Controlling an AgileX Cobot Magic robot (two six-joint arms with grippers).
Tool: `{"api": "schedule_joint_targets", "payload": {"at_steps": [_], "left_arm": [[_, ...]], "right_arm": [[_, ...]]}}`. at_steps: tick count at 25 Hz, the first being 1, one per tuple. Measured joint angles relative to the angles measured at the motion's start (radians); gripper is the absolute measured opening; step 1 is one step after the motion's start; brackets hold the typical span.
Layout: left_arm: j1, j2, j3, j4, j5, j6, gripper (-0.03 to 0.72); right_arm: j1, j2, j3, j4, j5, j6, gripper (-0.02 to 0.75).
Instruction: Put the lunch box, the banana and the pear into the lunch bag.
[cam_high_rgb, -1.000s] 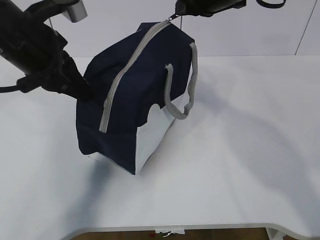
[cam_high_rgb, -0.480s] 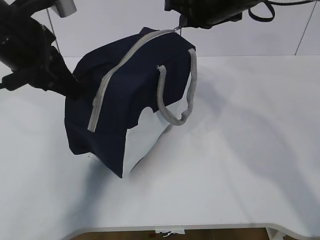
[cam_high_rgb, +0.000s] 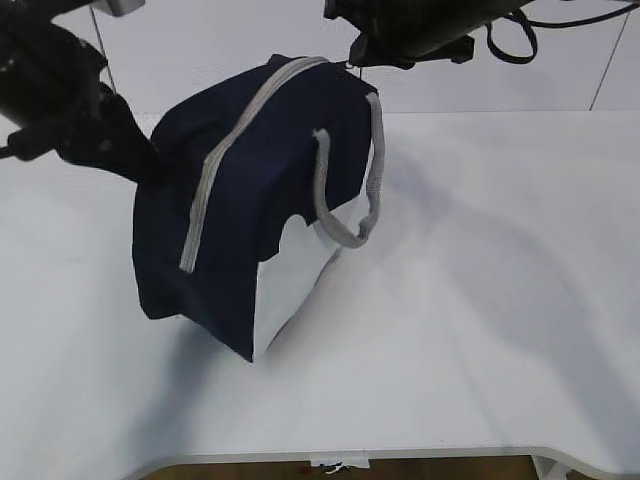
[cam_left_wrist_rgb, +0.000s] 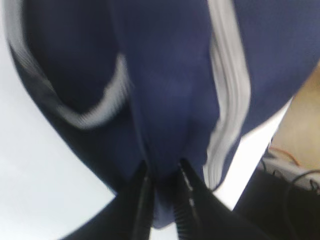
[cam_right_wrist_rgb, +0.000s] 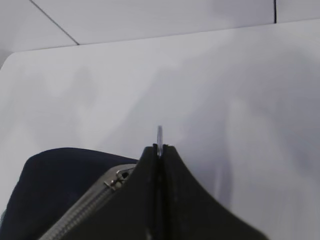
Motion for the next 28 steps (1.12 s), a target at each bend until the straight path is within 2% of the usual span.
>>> {"api": "schedule_joint_targets", "payload": {"at_steps": [4,7,15,21,28], "left_arm": [[0.0,-0.003,-0.074,-0.009,0.018,-0.066,0.337],[0.0,-0.007,-0.121,-0.01,0.023,-0.107,0.394],[0.0,0.054,-0.153,-0.089,-0.153,-0.135,0.411],[0.0,0.155,-0.203,-0.169,-0.302,-0.157,0.411],[0.0,0.236,-0.221,-0.236,-0.313,-0.161,0.41]], "right_arm": [[0.0,0.0,0.0,0.095,0.023,-0.071,-0.01],[0.0,0.0,0.0,0.152,0.027,-0.12,-0.01],[0.0,0.0,0.0,0.321,0.06,-0.273,-0.01],[0.0,0.0,0.0,0.334,0.071,-0.287,-0.01],[0.0,0.0,0.0,0.336,0.071,-0.289,-0.01]]}}
